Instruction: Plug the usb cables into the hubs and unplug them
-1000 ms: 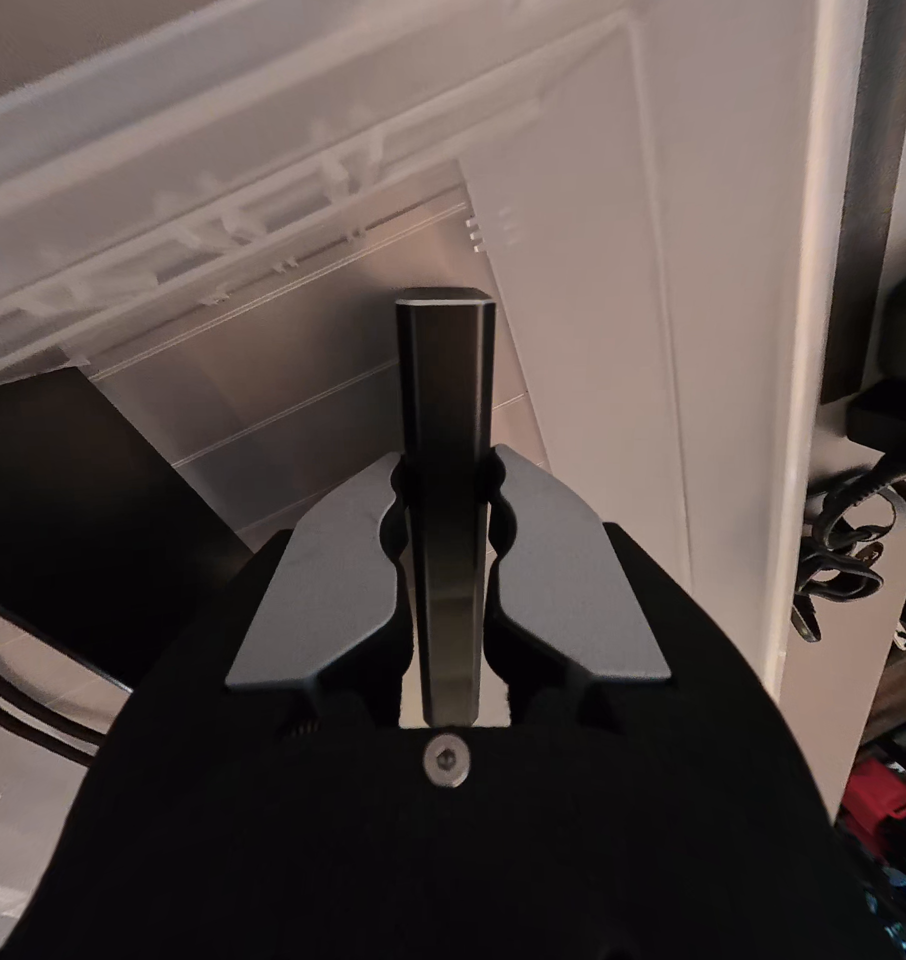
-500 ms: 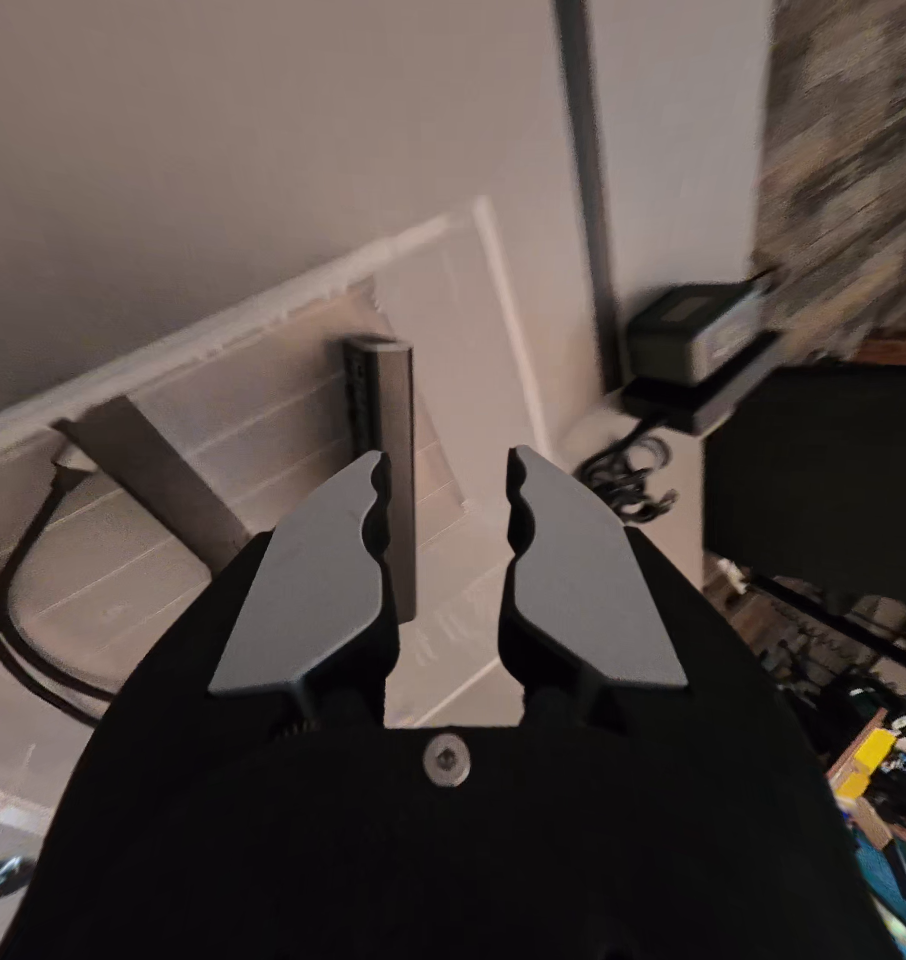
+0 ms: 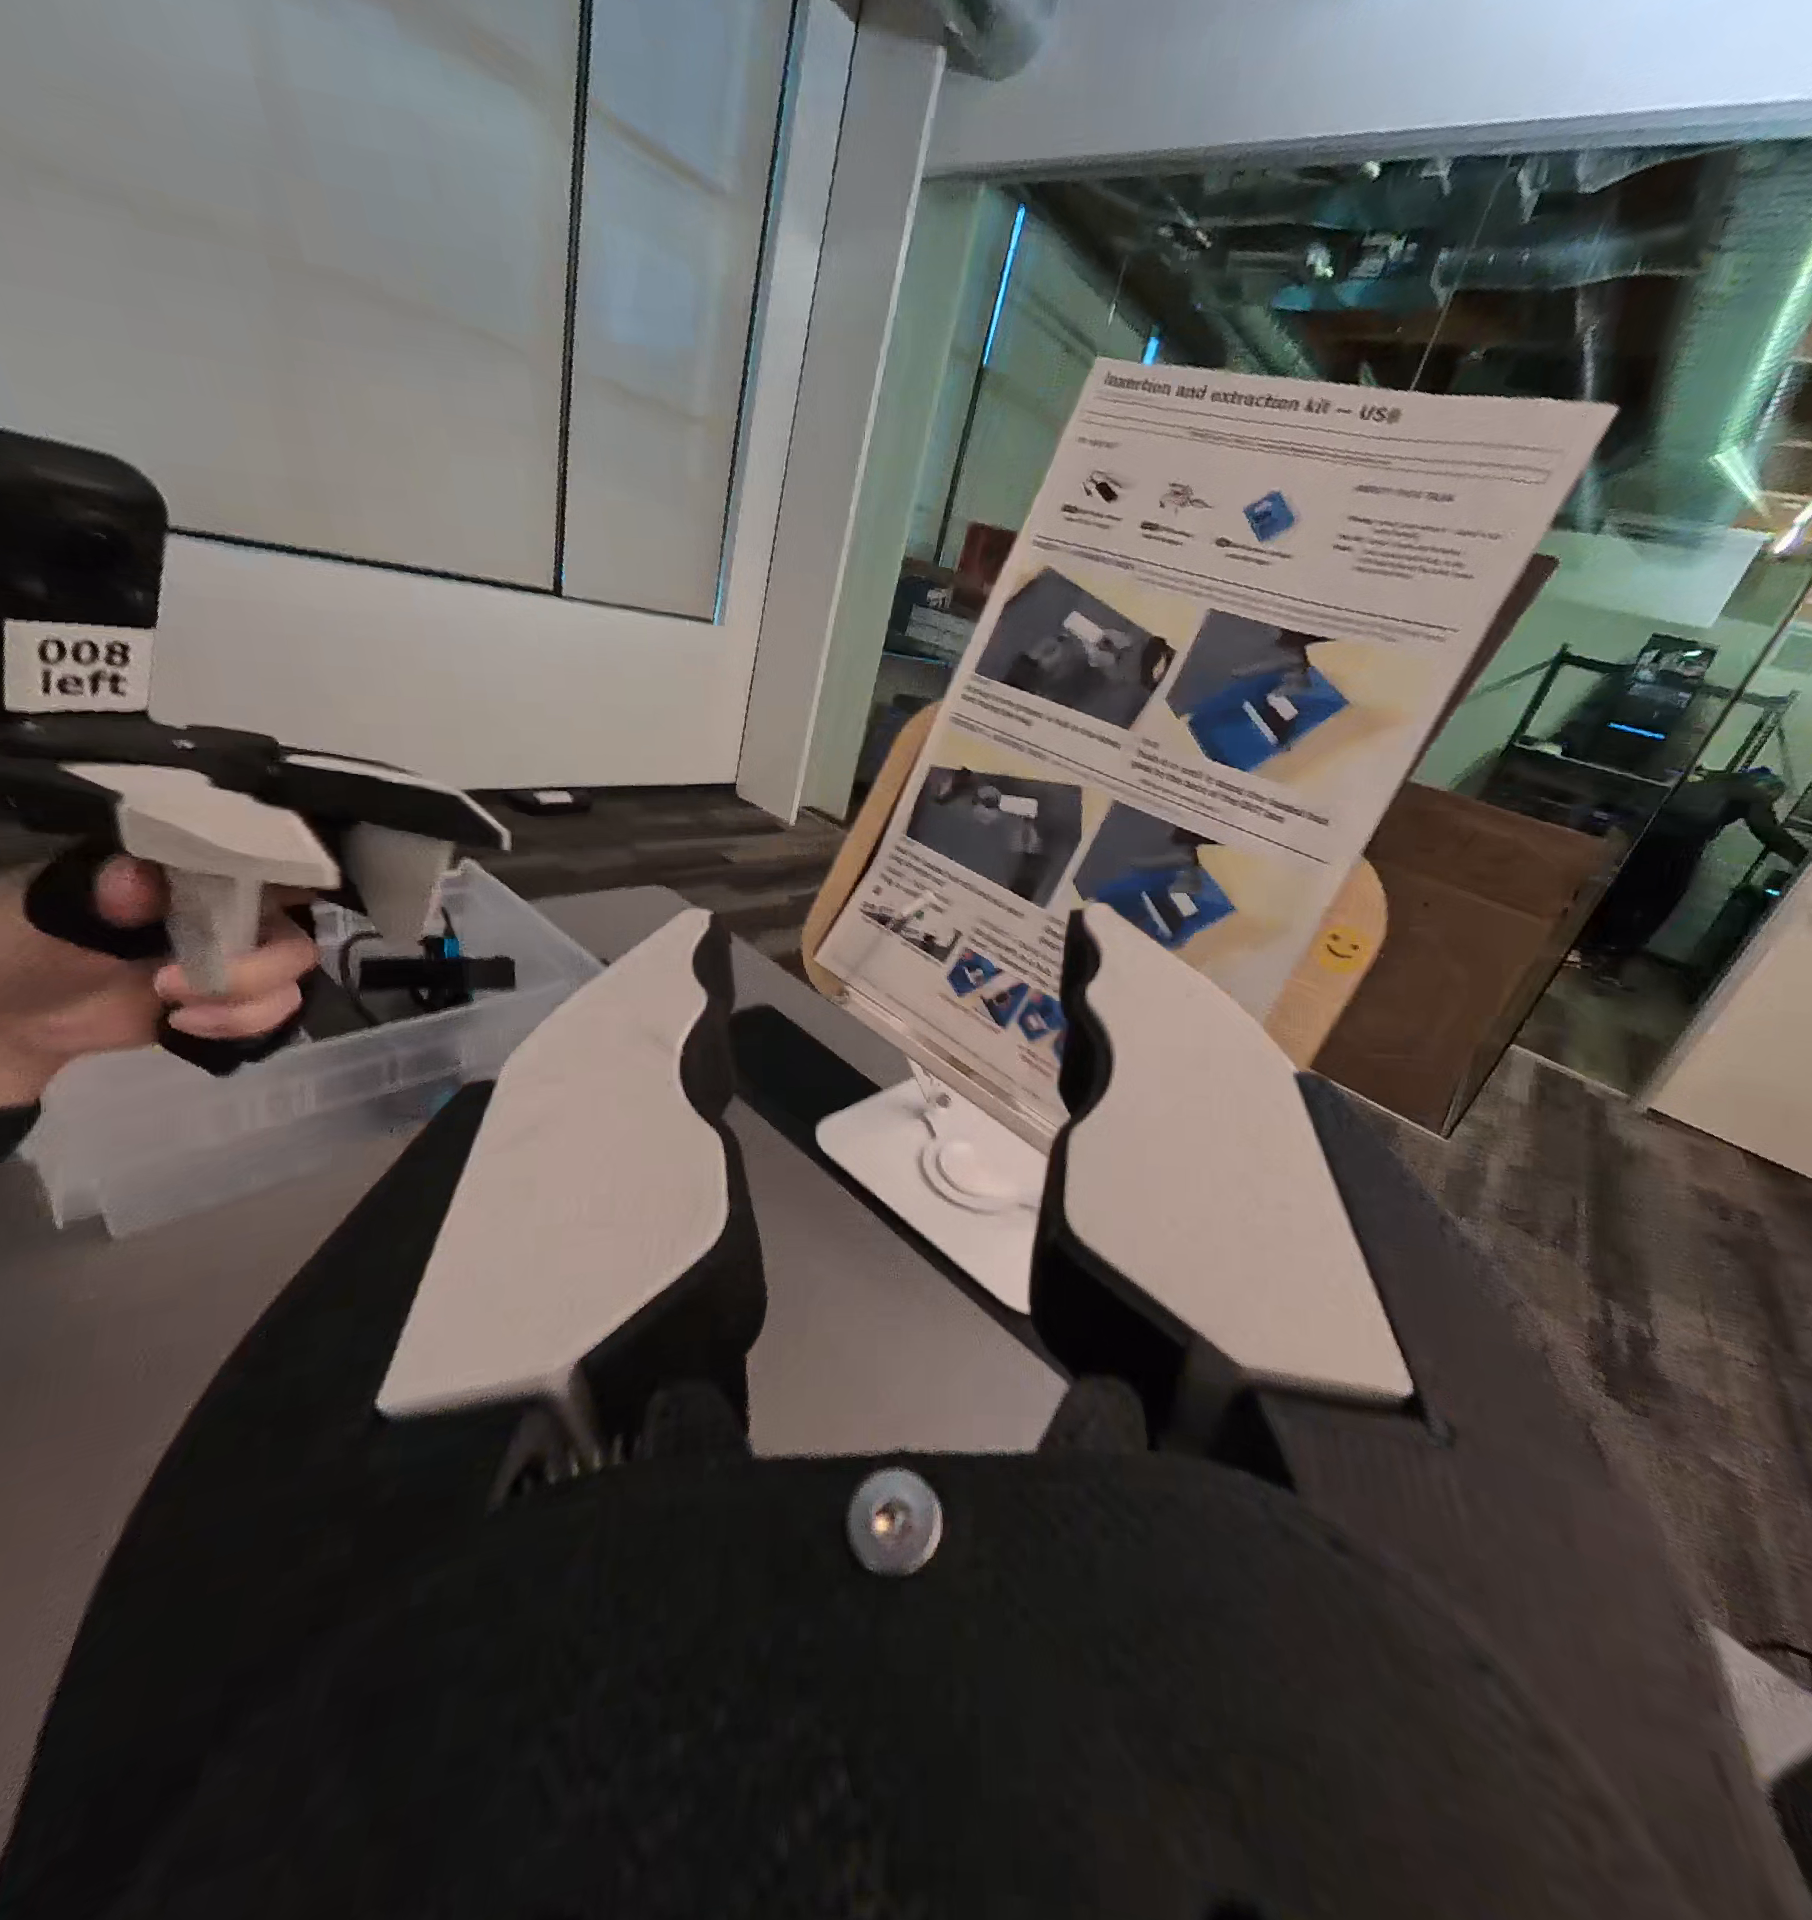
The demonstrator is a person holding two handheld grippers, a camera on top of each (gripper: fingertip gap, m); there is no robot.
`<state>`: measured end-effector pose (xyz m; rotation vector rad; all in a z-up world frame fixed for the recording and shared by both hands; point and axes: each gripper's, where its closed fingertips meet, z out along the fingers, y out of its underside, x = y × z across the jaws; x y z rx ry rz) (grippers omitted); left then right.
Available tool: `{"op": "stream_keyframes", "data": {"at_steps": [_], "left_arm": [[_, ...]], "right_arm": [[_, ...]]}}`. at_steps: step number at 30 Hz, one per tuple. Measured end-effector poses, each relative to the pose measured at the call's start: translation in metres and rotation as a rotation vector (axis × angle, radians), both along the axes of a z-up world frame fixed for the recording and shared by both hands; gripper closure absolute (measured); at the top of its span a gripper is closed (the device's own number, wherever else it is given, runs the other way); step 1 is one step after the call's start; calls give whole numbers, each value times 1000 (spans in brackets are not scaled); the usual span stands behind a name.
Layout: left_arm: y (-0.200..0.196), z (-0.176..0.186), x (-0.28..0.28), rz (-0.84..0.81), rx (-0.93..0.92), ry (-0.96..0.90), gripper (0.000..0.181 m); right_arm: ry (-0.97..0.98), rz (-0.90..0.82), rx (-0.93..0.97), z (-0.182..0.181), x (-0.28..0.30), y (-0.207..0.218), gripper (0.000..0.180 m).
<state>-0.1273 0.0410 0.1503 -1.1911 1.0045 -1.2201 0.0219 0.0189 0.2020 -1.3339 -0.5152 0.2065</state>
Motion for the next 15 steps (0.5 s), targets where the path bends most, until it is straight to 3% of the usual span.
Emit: {"op": "stream_keyframes", "data": {"at_steps": [3, 9, 12, 15], "left_arm": [[24, -4, -24, 190, 13, 48, 131], [65, -4, -110, 478, -12, 75, 134], [112, -28, -156, 611, 25, 311, 138], [151, -68, -183, 575, 24, 587, 141]], "right_arm": [[42, 0, -1, -8, -22, 2, 121], [-88, -8, -77, -28, -28, 17, 124], [-150, -97, -88, -35, -8, 21, 124], [-89, -87, -81, -32, 3, 20, 124]]}}
